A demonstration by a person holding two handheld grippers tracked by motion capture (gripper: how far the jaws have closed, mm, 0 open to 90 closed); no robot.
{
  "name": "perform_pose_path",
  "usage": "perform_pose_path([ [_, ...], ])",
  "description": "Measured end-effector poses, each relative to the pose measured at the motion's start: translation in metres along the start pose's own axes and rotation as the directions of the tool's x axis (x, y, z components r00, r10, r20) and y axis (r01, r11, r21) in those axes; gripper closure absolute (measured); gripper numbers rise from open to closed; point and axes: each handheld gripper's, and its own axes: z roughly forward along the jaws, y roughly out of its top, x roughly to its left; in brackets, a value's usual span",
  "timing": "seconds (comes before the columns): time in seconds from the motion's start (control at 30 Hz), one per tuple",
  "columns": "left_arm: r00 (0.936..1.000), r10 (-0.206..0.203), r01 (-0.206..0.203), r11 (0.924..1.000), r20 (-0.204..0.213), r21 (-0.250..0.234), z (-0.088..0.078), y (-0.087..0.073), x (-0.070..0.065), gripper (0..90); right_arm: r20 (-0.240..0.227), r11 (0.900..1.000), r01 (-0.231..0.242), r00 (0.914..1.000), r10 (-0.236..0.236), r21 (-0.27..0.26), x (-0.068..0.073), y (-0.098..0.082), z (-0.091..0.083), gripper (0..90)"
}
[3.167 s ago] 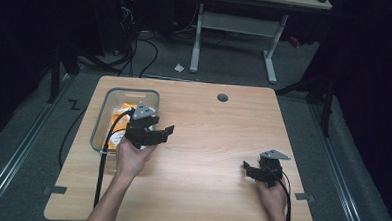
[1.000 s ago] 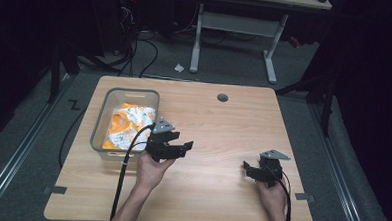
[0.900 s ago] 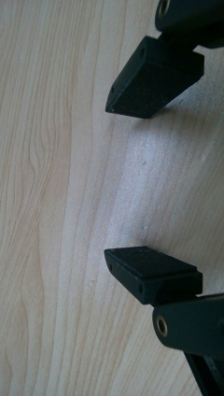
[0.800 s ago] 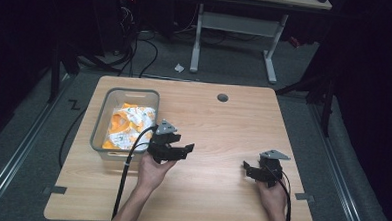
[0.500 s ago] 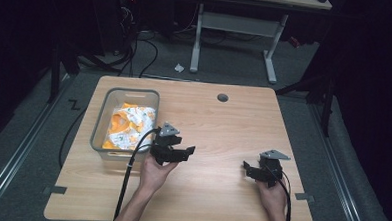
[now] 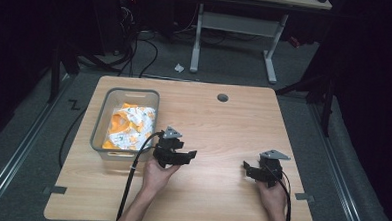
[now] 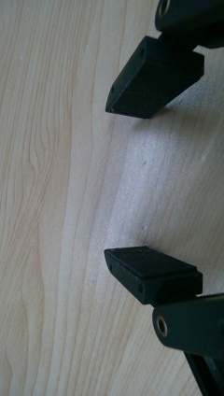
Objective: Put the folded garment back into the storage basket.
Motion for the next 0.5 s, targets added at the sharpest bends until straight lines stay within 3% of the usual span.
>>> perform_pose_path([
  [0.37,0.9996,-0.013,0.013,0.9998,-0.025,0.017,0.009,-0.008,0.003,36.8,0.000,1.000,0.000,1.0000,0.000,0.000,0.000,0.000,0.000,25.5],
  [0.5,0.9995,-0.029,0.029,0.9994,-0.014,0.017,0.014,-0.011,0.004,36.8,0.000,1.000,0.000,1.0000,0.000,0.000,0.000,0.000,0.000,25.5],
])
